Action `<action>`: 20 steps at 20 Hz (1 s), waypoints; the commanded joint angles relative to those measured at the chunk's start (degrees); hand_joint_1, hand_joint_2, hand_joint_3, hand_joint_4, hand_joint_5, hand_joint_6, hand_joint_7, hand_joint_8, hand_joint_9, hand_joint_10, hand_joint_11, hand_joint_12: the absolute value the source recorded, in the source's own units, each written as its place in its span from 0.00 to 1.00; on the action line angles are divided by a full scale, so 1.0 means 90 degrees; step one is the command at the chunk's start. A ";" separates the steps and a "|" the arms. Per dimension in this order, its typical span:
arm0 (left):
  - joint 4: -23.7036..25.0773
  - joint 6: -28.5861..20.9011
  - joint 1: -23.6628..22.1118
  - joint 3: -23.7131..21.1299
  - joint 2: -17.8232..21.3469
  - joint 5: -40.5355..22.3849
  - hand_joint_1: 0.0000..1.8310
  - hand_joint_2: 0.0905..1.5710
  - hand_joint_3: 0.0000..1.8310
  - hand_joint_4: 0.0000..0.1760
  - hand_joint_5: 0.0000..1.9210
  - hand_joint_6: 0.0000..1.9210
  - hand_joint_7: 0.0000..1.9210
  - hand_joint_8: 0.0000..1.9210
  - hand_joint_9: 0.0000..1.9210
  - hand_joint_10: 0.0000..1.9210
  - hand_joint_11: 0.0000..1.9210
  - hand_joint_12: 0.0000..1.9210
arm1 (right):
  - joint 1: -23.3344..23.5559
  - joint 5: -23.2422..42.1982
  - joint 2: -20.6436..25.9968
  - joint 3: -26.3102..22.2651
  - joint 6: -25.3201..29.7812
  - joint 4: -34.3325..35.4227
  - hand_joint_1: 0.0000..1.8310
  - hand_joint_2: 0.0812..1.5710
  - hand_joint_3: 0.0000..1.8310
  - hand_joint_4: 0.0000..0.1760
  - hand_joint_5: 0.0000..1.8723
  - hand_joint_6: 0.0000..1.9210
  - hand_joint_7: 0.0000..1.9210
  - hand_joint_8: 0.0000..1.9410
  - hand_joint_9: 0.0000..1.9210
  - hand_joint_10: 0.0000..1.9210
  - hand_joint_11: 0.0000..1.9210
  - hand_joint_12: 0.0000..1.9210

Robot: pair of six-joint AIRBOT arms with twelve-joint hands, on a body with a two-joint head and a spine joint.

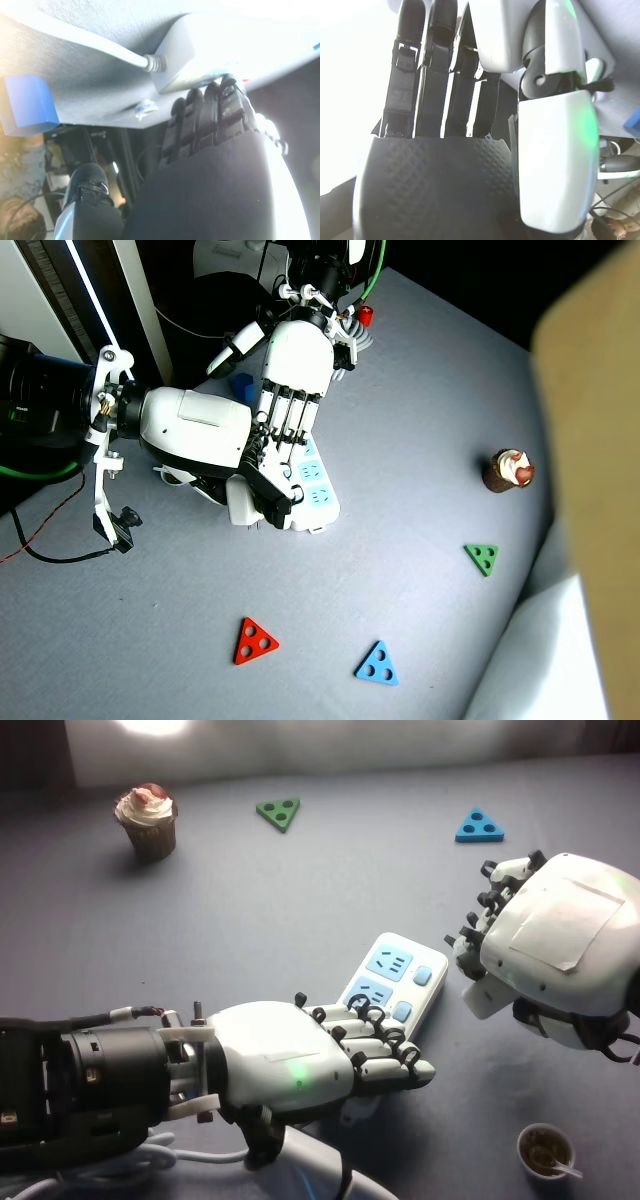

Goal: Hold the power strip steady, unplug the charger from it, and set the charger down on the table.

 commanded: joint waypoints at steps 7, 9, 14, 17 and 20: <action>-0.0054 -0.0110 -0.0028 0.0008 -0.0034 -0.0149 0.00 0.64 0.00 0.00 0.05 0.00 0.05 0.00 0.02 0.00 0.01 0.01 | -0.0163 -0.1269 -0.0027 -0.0068 -0.0058 -0.0282 0.53 0.59 0.00 0.00 0.32 0.00 0.36 0.00 0.35 0.00 0.22 0.30; -0.0054 -0.0116 -0.0030 0.0010 -0.0030 -0.0149 0.00 0.64 0.00 0.00 0.04 0.00 0.03 0.00 0.01 0.00 0.00 0.00 | -0.0208 -0.1286 -0.0014 -0.0107 -0.0058 -0.0282 0.43 0.54 0.00 0.00 0.18 0.00 0.20 0.00 0.19 0.00 0.13 0.15; -0.0054 -0.0117 -0.0029 0.0006 -0.0030 -0.0143 0.00 0.64 0.00 0.00 0.05 0.00 0.04 0.00 0.02 0.00 0.01 0.00 | -0.0217 -0.1325 0.0163 -0.0288 -0.0058 -0.0238 0.31 0.46 0.00 0.00 0.05 0.00 0.09 0.00 0.09 0.00 0.06 0.09; -0.0054 -0.0119 -0.0029 0.0006 -0.0028 -0.0142 0.00 0.63 0.00 0.00 0.05 0.00 0.04 0.00 0.02 0.00 0.01 0.01 | -0.0310 -0.1564 0.0559 -0.0722 -0.0056 -0.0055 0.26 0.45 0.00 0.00 0.05 0.00 0.08 0.00 0.08 0.00 0.05 0.09; -0.0054 -0.0121 -0.0029 0.0000 -0.0029 -0.0142 0.00 0.63 0.00 0.00 0.04 0.00 0.04 0.00 0.02 0.00 0.01 0.00 | -0.0631 -0.1962 0.1112 -0.1341 0.0017 -0.0016 0.25 0.45 0.00 0.00 0.04 0.00 0.07 0.00 0.07 0.00 0.03 0.08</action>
